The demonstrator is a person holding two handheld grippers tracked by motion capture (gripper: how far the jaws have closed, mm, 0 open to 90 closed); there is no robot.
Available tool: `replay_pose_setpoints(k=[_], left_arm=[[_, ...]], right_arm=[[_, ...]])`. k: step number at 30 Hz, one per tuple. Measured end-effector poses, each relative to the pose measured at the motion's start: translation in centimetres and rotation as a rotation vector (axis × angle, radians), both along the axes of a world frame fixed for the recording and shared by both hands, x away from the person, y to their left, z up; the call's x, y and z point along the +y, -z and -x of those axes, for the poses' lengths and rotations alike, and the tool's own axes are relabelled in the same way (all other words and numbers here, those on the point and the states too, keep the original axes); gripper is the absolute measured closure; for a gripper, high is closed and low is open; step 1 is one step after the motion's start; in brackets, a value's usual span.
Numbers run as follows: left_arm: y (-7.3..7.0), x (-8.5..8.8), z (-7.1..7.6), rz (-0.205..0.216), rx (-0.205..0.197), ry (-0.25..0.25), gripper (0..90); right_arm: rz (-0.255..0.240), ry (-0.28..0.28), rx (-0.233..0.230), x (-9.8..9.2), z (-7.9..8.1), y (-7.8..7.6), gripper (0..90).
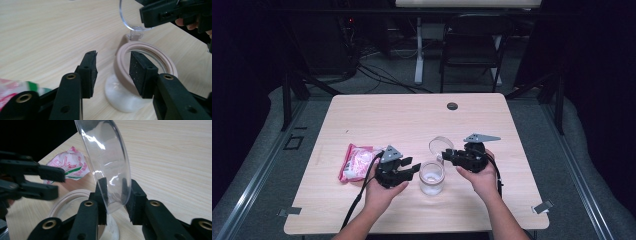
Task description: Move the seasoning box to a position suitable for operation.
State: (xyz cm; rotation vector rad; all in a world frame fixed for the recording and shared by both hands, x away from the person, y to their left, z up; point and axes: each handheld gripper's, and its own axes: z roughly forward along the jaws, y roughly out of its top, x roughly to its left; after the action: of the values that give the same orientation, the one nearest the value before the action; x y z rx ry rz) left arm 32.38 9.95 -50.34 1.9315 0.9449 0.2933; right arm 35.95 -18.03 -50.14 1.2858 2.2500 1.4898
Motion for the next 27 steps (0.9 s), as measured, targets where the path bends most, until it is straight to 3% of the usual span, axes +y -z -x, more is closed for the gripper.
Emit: replay_pose_setpoints(k=[4, 10, 11, 16, 18, 22, 24, 27], left_arm=[[-1.0, 2.6, 0.3, -0.011, -0.017, -0.012, 53.3], [-1.4, 7.0, 0.9, -0.082, -0.070, -0.060, 52.1], [-1.3, 7.8, 0.9, -0.093, -0.071, -0.068, 52.8], [-0.3, 10.9, 0.9, -0.063, -0.034, -0.141, 53.3], [0.1, 11.7, 0.7, -0.046, 0.005, -0.161, 51.5], [0.8, 12.5, 0.7, -0.075, -0.037, -0.175, 48.8], [1.4, 12.5, 0.8, -0.079, -0.024, -0.172, 46.0], [2.1, 12.0, 0.9, -0.119, -0.003, -0.151, 45.4]], right_arm=[[0.003, 0.009, -0.011, -0.3, 0.3, -0.1, 61.7], [0.017, 0.024, -0.030, -0.9, 1.2, -0.3, 54.4], [0.021, 0.032, -0.037, -0.9, 1.4, -0.4, 53.6], [0.043, 0.059, -0.061, -1.6, 2.6, -0.9, 51.3], [0.028, 0.060, -0.063, -1.9, 3.0, -1.2, 51.4], [0.025, 0.091, -0.097, -2.3, 3.7, -2.4, 51.9], [0.026, 0.096, -0.108, -2.3, 4.0, -2.8, 50.6], [0.024, 0.094, -0.119, -2.3, 4.2, -3.2, 47.4]])
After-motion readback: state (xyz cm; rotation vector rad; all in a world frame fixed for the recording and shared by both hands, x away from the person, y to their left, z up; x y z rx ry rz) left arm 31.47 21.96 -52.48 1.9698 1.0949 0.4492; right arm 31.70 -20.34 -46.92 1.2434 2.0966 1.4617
